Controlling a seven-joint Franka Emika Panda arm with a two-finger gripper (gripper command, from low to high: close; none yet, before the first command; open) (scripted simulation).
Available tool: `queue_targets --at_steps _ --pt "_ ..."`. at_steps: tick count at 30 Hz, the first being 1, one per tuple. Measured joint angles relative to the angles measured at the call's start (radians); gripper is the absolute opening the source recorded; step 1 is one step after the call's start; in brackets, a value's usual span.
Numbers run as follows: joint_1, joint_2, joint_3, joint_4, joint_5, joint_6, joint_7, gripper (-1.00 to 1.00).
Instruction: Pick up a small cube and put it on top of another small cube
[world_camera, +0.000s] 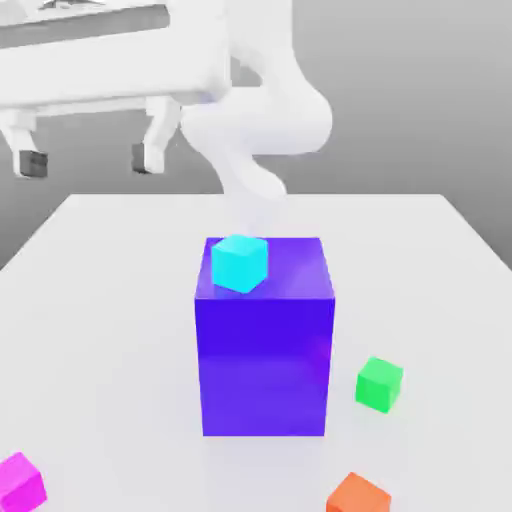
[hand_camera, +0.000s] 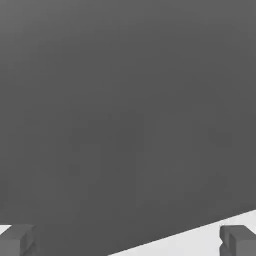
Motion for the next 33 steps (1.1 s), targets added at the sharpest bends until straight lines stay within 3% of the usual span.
queue_targets --at_steps 15,19,20,27,31,33 --pt "-0.155 0.545 -0.076 0.045 0.107 0.134 -0.007 0.0" --pt "-0.196 0.69 -0.042 0.074 0.156 0.223 -0.037 0.0" --pt "-0.207 0.722 -0.028 0.082 0.167 0.247 -0.045 -1.0" --pt "-0.209 0.728 -0.026 0.083 0.17 0.251 -0.047 -1.0" --pt "-0.178 0.61 -0.065 0.057 0.12 0.164 -0.013 -1.0" --pt "-0.141 0.562 -0.036 0.044 0.101 0.159 -0.035 -1.0"
